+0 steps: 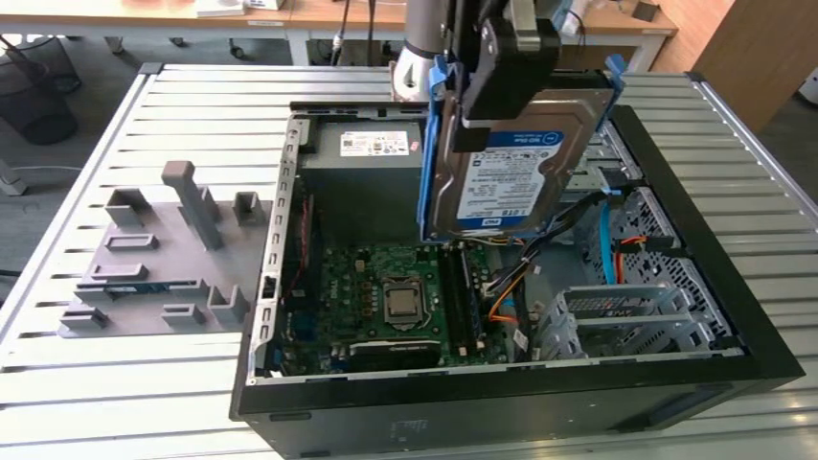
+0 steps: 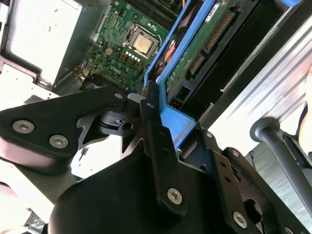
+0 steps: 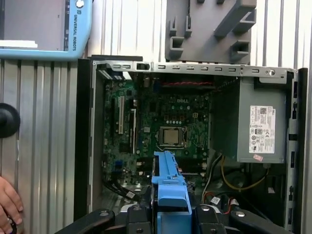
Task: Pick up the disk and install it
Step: 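Insert the disk into the insertion slot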
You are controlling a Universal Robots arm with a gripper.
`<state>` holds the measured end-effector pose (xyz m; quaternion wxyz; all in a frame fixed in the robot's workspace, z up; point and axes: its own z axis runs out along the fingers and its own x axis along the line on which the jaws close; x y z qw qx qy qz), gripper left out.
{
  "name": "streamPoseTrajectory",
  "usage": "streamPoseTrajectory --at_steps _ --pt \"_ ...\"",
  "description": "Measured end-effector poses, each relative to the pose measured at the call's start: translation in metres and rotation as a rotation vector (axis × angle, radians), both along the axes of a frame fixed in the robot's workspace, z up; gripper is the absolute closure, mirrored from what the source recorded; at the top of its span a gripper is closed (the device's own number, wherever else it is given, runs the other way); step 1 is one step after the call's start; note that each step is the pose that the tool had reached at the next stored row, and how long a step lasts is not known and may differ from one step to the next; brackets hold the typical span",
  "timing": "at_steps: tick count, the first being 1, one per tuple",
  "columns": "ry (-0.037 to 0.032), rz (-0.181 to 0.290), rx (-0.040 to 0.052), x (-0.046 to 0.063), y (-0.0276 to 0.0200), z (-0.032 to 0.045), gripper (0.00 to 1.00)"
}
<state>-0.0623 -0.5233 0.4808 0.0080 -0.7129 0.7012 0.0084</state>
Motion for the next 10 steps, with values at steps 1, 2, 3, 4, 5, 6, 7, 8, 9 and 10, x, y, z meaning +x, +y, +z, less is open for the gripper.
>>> streamPoseTrajectory --at_steps 1,2,3,4,5,6,7,8,9,10 --pt "-0.0001 0.0 0.0 0.004 -0.0005 -0.0013 0.64" --pt "0.0 0.0 0.0 0.007 -0.0011 -0.0025 0.64" --pt "0.0002 0.0 -0.0003 0.009 -0.0026 -0.0036 0.64" --pt "0.0001 0.0 -0.0003 0.01 -0.0048 -0.0048 0.64" --pt "0.0 0.0 -0.0001 0.01 -0.0076 -0.006 0.64" --pt "0.0 0.0 -0.0001 0.011 -0.0108 -0.0071 0.64" --pt "0.0 0.0 -0.0001 0.011 -0.0136 -0.0079 0.64" --pt "0.0 0.0 0.0 0.011 -0.0165 -0.0088 0.64" --pt "0.0 0.0 -0.0001 0.012 -0.0192 -0.0097 0.64" --pt "0.0 0.0 -0.0001 0.012 -0.0215 -0.0106 0.64"
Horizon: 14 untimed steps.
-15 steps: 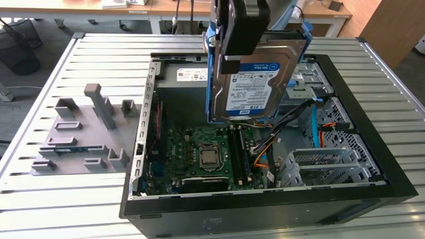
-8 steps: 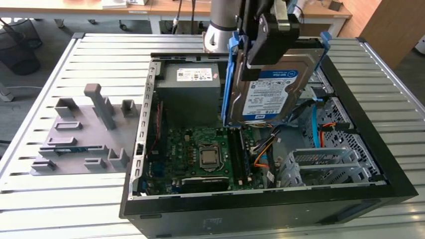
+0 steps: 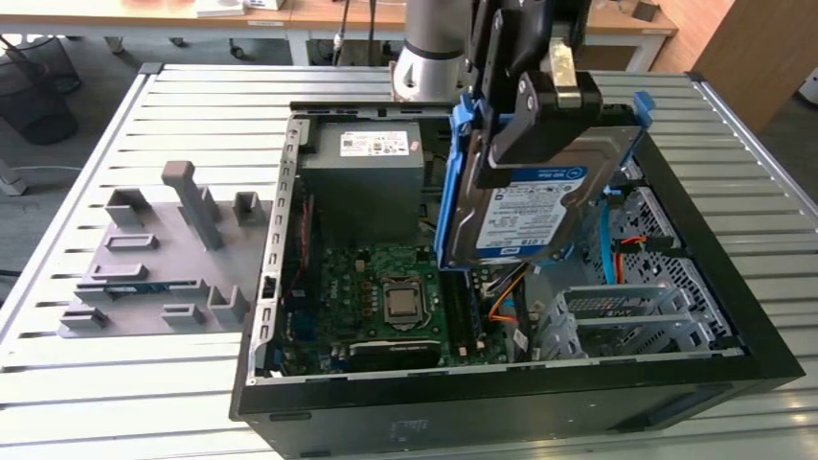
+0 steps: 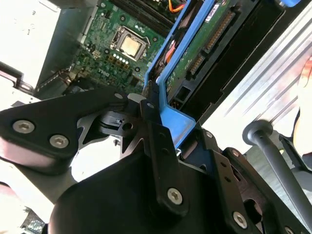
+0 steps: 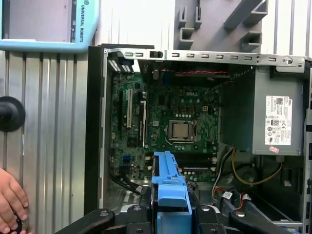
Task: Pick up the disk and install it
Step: 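Insert the disk into the insertion slot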
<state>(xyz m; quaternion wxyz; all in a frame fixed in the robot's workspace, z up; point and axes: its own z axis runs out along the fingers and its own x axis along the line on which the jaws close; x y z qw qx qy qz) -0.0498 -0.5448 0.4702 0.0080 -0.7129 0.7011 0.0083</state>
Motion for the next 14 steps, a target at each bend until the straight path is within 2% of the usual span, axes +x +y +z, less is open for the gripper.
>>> streamPoseTrajectory --at_steps 3,8,11,14 --pt "0.0001 0.0 0.0 0.006 -0.0042 -0.0026 0.64" --pt "0.0002 0.0 -0.0003 0.024 -0.009 -0.0072 0.64" --pt "0.0 0.0 0.0 0.028 -0.0135 -0.01 0.64" --pt "0.0 0.0 0.0 0.029 -0.0151 -0.0104 0.64"
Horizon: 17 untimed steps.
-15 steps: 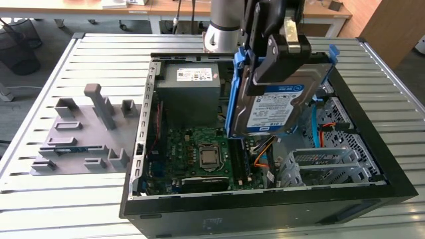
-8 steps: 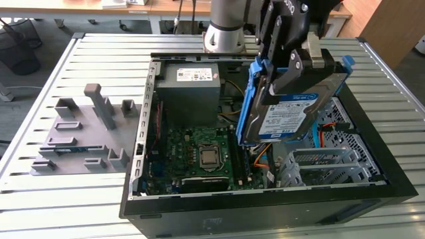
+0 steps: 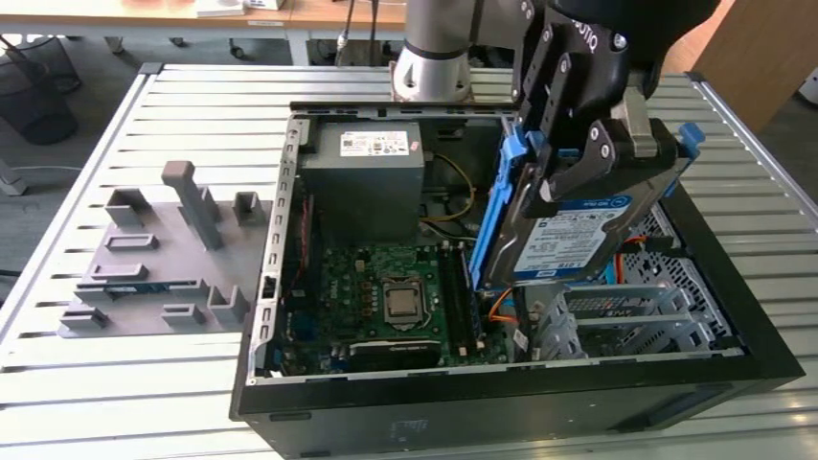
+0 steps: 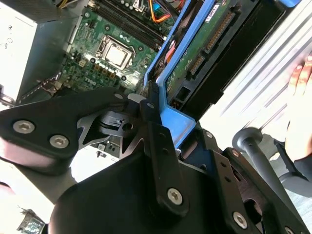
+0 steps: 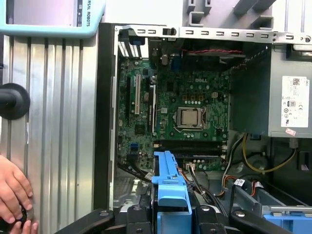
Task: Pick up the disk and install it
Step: 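Insert the disk into the insertion slot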
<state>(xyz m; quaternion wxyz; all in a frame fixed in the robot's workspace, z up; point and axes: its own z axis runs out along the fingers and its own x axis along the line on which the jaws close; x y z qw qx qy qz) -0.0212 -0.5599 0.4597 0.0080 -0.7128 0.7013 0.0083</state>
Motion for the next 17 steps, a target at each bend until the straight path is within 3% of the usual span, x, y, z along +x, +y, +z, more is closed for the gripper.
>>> streamPoseTrajectory --at_steps 4,10,17 --pt "0.0 -0.005 -0.0001 0.0 -0.001 -0.0001 0.64" --pt "0.0001 -0.013 -0.0001 0.0 -0.0112 -0.0005 0.64" --pt "0.0 -0.028 0.0001 0.009 -0.0117 -0.0026 0.64"
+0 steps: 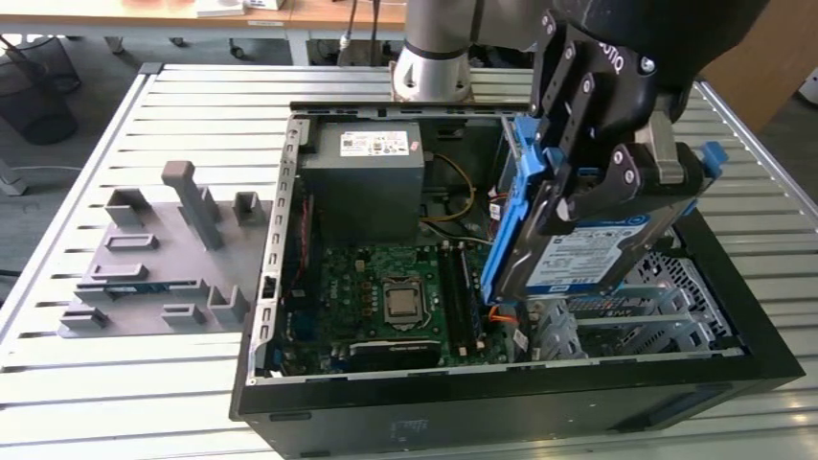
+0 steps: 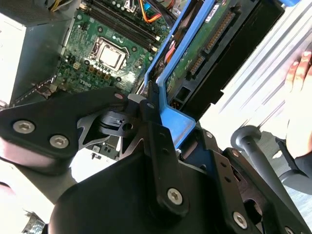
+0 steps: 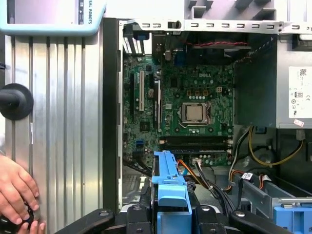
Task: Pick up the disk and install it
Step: 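Insert the disk into the insertion slot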
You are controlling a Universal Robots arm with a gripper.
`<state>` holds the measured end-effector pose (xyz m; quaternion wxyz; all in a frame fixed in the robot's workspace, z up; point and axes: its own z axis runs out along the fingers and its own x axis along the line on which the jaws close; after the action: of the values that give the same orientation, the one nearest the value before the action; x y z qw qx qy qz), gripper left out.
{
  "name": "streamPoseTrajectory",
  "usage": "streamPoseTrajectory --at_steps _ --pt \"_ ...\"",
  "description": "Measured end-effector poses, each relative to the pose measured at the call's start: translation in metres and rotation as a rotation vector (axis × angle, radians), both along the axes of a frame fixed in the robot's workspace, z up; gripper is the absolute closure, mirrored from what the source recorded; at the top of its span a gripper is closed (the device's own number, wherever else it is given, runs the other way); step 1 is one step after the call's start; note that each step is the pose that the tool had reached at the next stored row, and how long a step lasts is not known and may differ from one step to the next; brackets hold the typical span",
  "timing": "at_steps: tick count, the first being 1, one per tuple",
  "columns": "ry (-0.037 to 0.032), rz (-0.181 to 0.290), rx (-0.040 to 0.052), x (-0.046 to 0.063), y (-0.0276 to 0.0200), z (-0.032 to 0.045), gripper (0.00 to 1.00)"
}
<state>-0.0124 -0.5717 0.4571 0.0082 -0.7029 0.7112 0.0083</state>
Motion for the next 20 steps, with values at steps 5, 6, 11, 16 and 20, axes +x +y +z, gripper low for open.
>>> streamPoseTrajectory --at_steps 5,6,11,16,20 --pt "0.0 0.0 -0.0001 0.013 -0.0008 -0.0027 0.64" --pt "0.0001 0.0 -0.0001 0.016 -0.0009 -0.0031 0.64" --pt "0.0008 0.0 -0.0003 0.033 -0.001 -0.0043 0.64" --pt "0.001 0.0 -0.0001 0.039 -0.001 -0.0045 0.64" --pt "0.0009 0.0 -0.0001 0.048 -0.001 -0.0048 0.64"
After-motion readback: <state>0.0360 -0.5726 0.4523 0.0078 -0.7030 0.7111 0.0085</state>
